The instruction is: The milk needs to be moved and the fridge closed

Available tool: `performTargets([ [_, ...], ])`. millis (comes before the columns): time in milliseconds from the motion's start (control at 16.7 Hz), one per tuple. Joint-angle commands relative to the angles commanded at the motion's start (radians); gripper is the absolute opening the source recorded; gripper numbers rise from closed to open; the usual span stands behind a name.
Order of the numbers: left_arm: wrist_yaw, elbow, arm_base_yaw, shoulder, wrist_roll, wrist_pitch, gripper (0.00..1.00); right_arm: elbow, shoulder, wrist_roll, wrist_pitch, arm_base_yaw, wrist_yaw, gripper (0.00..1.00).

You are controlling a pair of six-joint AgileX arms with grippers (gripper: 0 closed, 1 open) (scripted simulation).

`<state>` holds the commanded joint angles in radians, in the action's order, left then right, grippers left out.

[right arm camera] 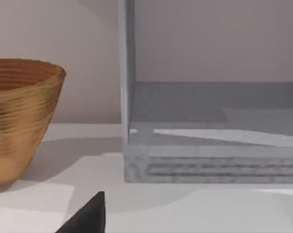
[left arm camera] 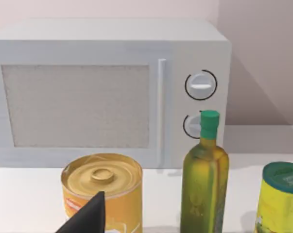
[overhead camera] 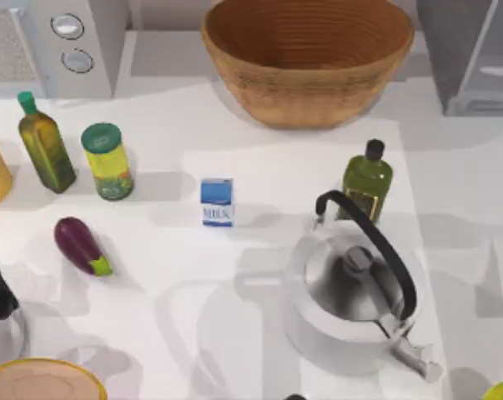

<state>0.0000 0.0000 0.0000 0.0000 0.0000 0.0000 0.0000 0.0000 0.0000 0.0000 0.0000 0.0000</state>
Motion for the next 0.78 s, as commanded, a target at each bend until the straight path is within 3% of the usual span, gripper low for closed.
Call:
performTargets([
  [180, 0.0, 0.0, 0.0, 0.0, 0.0, 0.0, 1.0, 0.0, 0.014, 0.001, 0.014, 0.013, 0.013, 1.0],
  [360, 0.0, 0.0, 0.0, 0.0, 0.0, 0.0, 1.0, 0.002, 0.109, 0.003, 0.108, 0.111, 0.11, 1.0],
  [780, 0.0, 0.0, 0.0, 0.0, 0.0, 0.0, 1.0, 0.015, 0.468, 0.011, 0.444, 0.568, 0.571, 1.0],
])
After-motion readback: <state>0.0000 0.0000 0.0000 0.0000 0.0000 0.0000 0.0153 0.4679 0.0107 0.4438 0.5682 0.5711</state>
